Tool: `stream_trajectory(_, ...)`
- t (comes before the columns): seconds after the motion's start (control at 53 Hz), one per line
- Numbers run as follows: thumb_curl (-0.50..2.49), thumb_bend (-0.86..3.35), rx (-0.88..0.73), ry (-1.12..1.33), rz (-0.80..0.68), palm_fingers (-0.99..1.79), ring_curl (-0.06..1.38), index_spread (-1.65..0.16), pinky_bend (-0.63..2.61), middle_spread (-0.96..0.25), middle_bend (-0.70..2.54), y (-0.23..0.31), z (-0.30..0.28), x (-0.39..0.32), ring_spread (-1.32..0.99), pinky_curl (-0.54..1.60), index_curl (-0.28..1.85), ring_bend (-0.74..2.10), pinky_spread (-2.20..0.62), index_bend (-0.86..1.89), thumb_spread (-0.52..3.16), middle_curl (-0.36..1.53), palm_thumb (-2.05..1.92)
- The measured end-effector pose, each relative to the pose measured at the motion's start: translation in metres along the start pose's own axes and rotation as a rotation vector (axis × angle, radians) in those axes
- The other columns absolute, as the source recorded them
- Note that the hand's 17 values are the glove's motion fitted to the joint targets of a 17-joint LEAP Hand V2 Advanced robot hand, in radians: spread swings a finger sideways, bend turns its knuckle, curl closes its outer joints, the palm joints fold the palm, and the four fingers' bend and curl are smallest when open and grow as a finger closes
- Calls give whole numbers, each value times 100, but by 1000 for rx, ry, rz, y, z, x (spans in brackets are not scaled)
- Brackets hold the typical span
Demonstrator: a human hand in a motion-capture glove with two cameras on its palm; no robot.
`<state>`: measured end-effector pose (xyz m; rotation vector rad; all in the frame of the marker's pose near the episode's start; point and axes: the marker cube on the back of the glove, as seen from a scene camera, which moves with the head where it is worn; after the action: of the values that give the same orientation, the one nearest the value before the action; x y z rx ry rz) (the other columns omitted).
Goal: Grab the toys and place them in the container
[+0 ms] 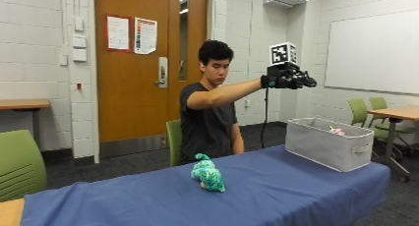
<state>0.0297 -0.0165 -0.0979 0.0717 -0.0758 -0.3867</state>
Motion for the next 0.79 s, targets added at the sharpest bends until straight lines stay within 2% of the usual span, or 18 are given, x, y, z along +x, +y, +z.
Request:
stream_trajectory(0.038,24,-12,3,131,181,4,31,-34,96,-12,37,5,3,27,-22,34,42,58,-8,18,98,44,-17)
stream_trajectory(0.057,23,-12,4,166,225,4,31,-34,96,-11,37,10,4,37,-22,34,42,58,-8,17,98,44,-17)
stream_trajectory(0.245,18,-12,-6,155,405,7,31,-35,92,-12,37,85,0,124,-23,33,41,59,-9,17,98,44,-17)
stream_trajectory(0.491,15,-11,-23,165,532,10,30,-35,89,-12,37,140,35,216,-24,32,41,58,-8,18,98,43,-16)
stream_trajectory(0.793,12,-11,-119,121,644,10,28,-36,87,-12,33,183,137,291,-23,33,42,52,-7,19,98,42,-16)
